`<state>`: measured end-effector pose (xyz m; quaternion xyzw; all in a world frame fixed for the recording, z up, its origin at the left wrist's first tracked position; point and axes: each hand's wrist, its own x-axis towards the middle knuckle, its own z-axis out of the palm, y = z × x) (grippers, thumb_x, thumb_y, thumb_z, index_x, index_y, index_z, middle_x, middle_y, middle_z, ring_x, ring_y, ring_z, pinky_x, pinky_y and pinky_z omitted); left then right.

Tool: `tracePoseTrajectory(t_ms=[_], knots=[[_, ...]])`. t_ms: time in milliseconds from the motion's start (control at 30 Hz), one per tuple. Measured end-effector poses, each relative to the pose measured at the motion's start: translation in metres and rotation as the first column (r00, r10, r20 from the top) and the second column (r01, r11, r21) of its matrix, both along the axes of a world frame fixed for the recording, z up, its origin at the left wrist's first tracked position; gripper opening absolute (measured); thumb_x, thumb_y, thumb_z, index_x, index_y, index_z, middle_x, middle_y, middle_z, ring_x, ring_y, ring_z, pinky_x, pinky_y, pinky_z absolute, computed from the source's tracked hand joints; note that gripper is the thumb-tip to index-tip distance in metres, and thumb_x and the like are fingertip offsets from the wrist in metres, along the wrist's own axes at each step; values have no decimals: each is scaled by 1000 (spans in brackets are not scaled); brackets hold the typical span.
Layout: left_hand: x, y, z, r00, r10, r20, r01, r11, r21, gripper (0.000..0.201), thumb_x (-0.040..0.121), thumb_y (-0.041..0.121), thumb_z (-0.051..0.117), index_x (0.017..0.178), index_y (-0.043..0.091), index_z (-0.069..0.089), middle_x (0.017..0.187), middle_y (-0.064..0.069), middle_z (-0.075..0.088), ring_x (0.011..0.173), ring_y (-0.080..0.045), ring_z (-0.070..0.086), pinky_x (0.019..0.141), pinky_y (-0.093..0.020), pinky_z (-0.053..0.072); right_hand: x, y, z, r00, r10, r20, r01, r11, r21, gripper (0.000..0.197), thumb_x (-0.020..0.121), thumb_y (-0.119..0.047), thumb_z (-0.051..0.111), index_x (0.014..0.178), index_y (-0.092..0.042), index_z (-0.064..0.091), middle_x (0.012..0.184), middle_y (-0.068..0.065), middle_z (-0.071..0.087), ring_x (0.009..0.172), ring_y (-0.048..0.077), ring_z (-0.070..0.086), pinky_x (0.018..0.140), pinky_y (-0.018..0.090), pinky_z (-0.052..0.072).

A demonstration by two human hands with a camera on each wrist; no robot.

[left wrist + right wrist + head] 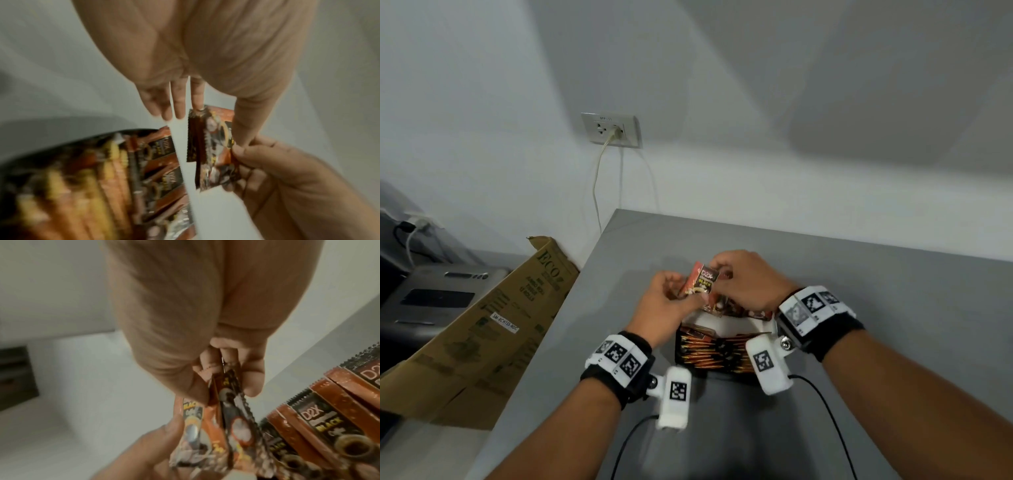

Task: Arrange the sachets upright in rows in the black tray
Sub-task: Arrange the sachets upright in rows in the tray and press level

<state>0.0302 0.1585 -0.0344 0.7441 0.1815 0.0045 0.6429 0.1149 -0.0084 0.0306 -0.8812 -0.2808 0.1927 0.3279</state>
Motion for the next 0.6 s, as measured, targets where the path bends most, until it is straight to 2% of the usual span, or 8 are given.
tracePoseTrajectory(t_ms=[67,167,233,300,400,500,567,600], knots=[[7,-10,12,1000,-16,-27,6,947,-320,51,77,15,82,119,5,55,113,-18,69,95,-31,70,89,-46,58,1,-6,9,994,6,-105,2,997,73,18,87,-15,68,103,-20,72,92,-3,76,84,13,73,80,32,58],[14,-24,23,997,-65,-44,20,755,-655,53,81,-8,66,131,-10,49,104,-25,67,85,-33,69,76,-45,62,-3,-12,15,994,3,-106,7,996,89,25,89,-15,67,113,-21,72,96,-7,75,88,11,70,88,37,56],[16,-32,26,996,-77,-34,29,694,-719,52,80,-5,63,131,-6,52,104,-22,70,86,-33,68,77,-45,61,-10,-17,20,999,-30,-11,31,997,74,45,88,-16,68,133,-21,63,112,-9,69,99,8,65,97,31,51],[16,-41,27,996,-84,-33,34,690,-723,41,88,-1,58,129,-2,55,102,-20,72,88,-32,70,76,-43,62,-16,-20,20,994,16,113,-21,999,44,72,83,-20,75,149,-15,46,140,1,56,124,16,53,109,24,36],[15,-52,27,997,-81,-5,49,650,-758,35,90,-2,58,125,0,55,93,-16,71,79,-26,72,62,-34,61,-20,-18,6,969,126,213,-112,991,-77,101,74,-27,84,156,-10,28,148,7,46,134,25,40,112,26,25],[11,-54,30,988,-155,30,109,533,-839,43,77,8,62,120,1,61,102,-19,67,91,-33,66,78,-47,57,-19,-24,-1,973,100,210,-88,994,-68,98,74,-27,81,156,-16,27,143,7,47,129,27,41,112,44,34],[10,-51,32,978,-205,34,128,466,-875,41,70,17,58,105,0,69,102,-20,67,95,-37,63,88,-51,50,-21,-29,2,969,98,225,-91,995,-39,93,73,-24,81,153,-22,32,140,3,49,126,24,43,108,46,37],[11,-50,31,976,-219,24,130,484,-865,39,69,18,57,100,0,71,100,-20,68,92,-36,64,86,-50,50,-23,-30,2,964,119,237,-111,993,-47,93,73,-23,80,153,-24,33,140,1,49,125,23,43,108,46,37]])
